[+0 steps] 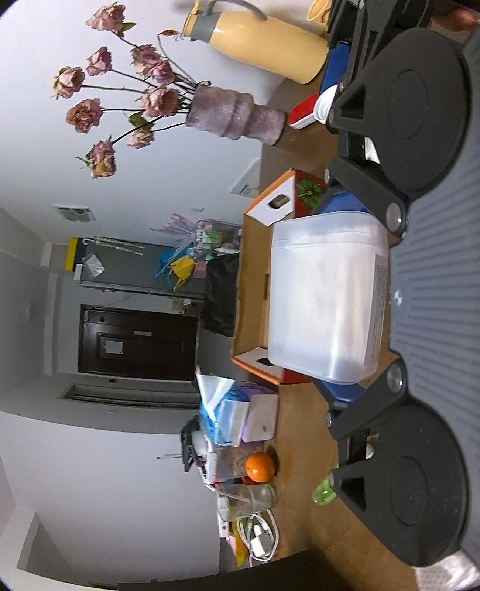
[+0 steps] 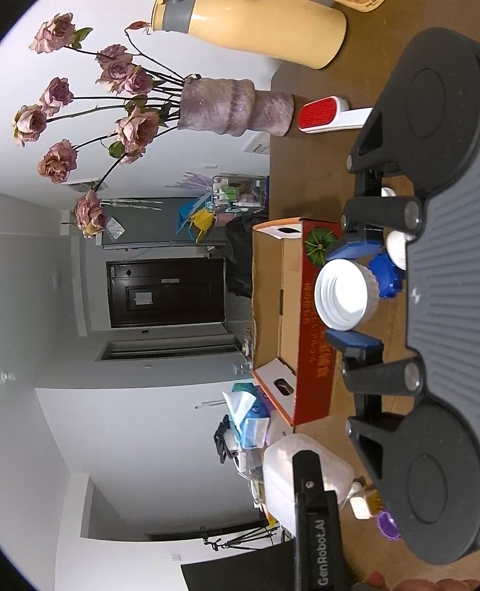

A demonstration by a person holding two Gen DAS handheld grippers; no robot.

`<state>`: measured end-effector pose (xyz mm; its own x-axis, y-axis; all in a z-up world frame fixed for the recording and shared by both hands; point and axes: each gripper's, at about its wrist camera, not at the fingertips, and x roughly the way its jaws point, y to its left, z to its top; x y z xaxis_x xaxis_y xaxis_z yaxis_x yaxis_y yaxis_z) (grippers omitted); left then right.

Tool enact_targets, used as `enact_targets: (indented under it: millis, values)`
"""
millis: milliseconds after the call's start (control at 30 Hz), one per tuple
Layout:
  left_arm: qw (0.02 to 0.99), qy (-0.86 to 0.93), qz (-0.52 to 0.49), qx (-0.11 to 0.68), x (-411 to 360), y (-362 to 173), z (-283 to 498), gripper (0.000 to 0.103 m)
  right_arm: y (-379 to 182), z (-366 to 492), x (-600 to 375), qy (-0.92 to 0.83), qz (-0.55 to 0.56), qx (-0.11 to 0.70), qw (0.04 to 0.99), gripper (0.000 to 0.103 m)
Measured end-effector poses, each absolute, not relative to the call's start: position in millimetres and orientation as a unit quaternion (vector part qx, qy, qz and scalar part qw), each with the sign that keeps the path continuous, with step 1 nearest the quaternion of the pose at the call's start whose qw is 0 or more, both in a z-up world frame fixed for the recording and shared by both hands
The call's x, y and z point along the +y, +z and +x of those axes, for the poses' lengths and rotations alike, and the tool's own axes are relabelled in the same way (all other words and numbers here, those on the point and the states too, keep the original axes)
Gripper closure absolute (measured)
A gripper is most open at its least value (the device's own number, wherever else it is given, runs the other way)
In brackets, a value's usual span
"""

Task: Organize rigid objects
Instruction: 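Carry the plastic box and white cap over the red cardboard box with both tools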

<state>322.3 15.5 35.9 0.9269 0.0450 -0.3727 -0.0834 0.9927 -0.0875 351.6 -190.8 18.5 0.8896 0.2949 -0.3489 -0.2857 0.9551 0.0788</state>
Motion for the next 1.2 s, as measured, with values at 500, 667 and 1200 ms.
enact_targets:
  millis: [500,667,1200]
  values:
    - [0.983,0.059,-0.049,0.168,11,43,389,0.02,24,418,-182,0.145,0.026,0.175,0.974,0.064]
    - [0.982,0.064,-0.049,0.171,12,38,413,0.02,22,441,-177,0.15,0.022,0.18,0.972,0.064]
    - [0.98,0.071,-0.051,0.181,23,34,477,0.019,26,500,-164,0.149,0.015,0.174,0.973,0.064]
